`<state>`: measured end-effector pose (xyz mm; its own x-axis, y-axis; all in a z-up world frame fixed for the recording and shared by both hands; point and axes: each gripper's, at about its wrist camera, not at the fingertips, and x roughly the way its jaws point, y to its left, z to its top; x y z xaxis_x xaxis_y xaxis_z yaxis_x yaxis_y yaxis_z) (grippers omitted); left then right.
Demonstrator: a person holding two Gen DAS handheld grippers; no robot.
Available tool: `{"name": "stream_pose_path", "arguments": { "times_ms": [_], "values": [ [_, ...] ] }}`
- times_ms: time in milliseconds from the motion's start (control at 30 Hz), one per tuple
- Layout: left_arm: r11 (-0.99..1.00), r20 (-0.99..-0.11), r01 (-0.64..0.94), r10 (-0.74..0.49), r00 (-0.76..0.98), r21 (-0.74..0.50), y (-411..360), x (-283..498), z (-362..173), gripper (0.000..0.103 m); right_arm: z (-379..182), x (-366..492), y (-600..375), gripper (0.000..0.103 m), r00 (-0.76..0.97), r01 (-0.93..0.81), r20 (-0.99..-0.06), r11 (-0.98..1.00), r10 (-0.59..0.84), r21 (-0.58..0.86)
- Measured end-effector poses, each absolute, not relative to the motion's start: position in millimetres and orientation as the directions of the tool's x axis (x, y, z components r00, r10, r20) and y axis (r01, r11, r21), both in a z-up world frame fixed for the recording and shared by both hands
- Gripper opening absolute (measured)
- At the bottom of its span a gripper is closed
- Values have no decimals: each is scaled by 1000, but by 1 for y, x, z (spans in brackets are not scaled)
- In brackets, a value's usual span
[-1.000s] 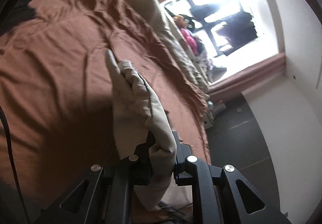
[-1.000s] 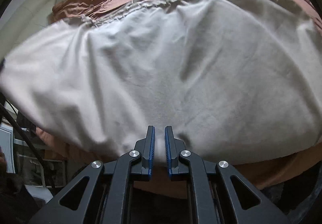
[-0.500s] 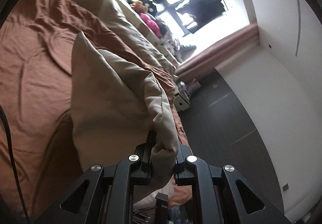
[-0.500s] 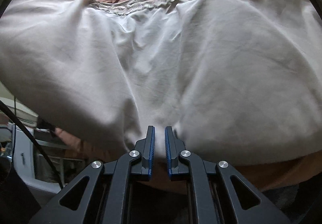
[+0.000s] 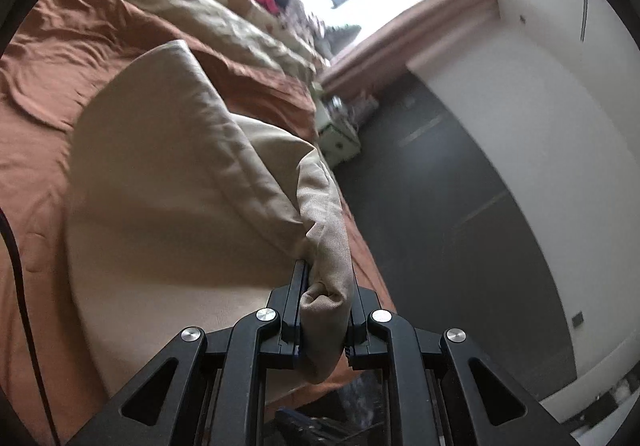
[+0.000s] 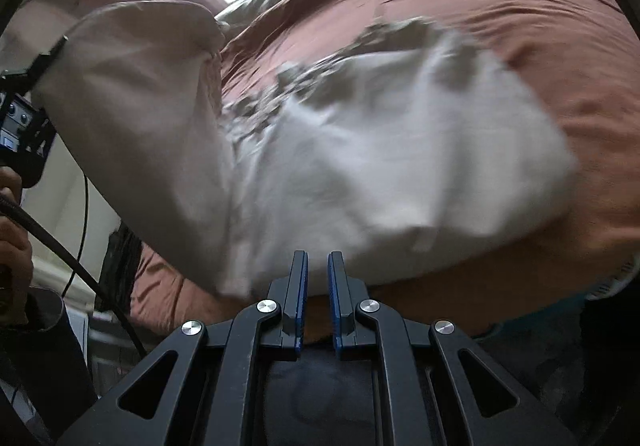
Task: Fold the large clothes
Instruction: 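Fold the held side edge over the jacket body and open the left tool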
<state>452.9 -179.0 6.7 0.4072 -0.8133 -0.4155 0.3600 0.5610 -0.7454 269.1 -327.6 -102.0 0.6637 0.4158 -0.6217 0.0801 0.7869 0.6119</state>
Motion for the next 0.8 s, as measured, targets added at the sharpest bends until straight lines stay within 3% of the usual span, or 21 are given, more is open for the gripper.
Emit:
{"name": "stream_pose_path", "arguments": {
  "times_ms": [267,400,633,667,700,733,800],
  "values": [
    [608,-593,376,-787,170,-699,-305,454,-83,15,-122,233,-373,7,684,220,-644,744,344,631],
    [623,-634,378,-765,112,-685,-334,444,-112,15,-128,214,-393,7,689,268,-650,721,320,639],
    [624,-652,420,-752,96,-659,-353,444,-112,15,-130,193,-422,9,710,311,-634,670,307,674],
    [620,-650,428,-754,92,-658,-355,443,-113,15,-129,192,-423,13,713,313,-632,669,304,674],
    [619,-653,433,-752,89,-655,-361,442,-115,15,-130,191,-425,30,718,314,-628,665,301,678],
    [619,-657,437,-750,80,-652,-367,444,-118,17,-130,190,-425,54,727,309,-617,660,300,685],
    [619,-679,443,-733,29,-649,-381,444,-131,28,-128,190,-427,65,743,296,-598,655,300,696]
  ]
}}
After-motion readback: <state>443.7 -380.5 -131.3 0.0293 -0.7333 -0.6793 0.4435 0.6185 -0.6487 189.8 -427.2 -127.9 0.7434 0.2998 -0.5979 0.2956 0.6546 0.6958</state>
